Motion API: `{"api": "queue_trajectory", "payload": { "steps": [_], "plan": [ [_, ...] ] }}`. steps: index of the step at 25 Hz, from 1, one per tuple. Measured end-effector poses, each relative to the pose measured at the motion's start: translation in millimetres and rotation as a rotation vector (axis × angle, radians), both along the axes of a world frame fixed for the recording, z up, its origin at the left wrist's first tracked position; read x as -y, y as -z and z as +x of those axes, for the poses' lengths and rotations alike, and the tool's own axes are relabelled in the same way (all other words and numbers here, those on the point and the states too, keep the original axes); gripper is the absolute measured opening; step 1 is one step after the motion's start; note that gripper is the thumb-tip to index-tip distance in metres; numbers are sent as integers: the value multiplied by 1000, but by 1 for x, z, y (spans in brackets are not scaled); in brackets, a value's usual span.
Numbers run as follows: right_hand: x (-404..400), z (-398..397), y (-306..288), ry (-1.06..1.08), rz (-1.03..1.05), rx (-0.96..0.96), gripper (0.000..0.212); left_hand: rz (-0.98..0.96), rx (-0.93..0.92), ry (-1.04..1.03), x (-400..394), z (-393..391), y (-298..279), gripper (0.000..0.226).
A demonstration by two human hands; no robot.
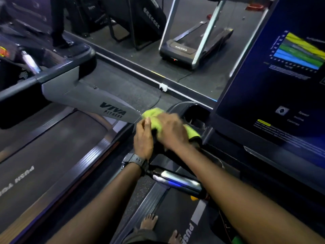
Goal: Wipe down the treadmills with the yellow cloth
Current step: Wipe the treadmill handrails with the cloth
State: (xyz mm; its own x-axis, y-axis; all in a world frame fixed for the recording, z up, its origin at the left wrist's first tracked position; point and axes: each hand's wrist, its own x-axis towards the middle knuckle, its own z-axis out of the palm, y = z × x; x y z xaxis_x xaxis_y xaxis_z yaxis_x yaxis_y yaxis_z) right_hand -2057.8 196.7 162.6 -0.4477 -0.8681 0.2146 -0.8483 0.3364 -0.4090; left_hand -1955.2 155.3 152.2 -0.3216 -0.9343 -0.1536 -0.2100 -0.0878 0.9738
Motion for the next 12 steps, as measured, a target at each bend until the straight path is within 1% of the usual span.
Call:
{"api": "queue_trajectory", "payload": {
  "steps": [1,2,3,4,5,7,8,9,10,12],
  "plan": [
    [-7,7,9,-164,-2,-84,49,46,-18,-63,1,-1,-2,62],
    [-19,6,15,-274,-18,-129,53,89,-26,-110,2,-1,-5,57],
    [-27,-5,15,-312,-32,-151,56,91,-20,-127,2,-3,-5,53],
    [-24,-20,15,-273,-52,-166,57,65,11,-88,1,-4,-6,52],
    [-15,-35,11,-138,-35,-151,56,25,44,-7,0,-10,-6,51],
    [16,-53,-7,248,29,-82,56,-48,123,182,5,-25,-13,48],
    [30,-53,-15,367,62,-39,60,-74,152,240,11,-33,-16,47],
    [39,-47,-19,401,84,-16,61,-92,155,279,18,-42,-17,47],
    [39,-37,-20,379,106,-51,59,-98,161,300,27,-47,-16,45],
    [21,-11,-13,286,160,-151,54,-84,156,276,40,-49,-9,48]
  ]
}}
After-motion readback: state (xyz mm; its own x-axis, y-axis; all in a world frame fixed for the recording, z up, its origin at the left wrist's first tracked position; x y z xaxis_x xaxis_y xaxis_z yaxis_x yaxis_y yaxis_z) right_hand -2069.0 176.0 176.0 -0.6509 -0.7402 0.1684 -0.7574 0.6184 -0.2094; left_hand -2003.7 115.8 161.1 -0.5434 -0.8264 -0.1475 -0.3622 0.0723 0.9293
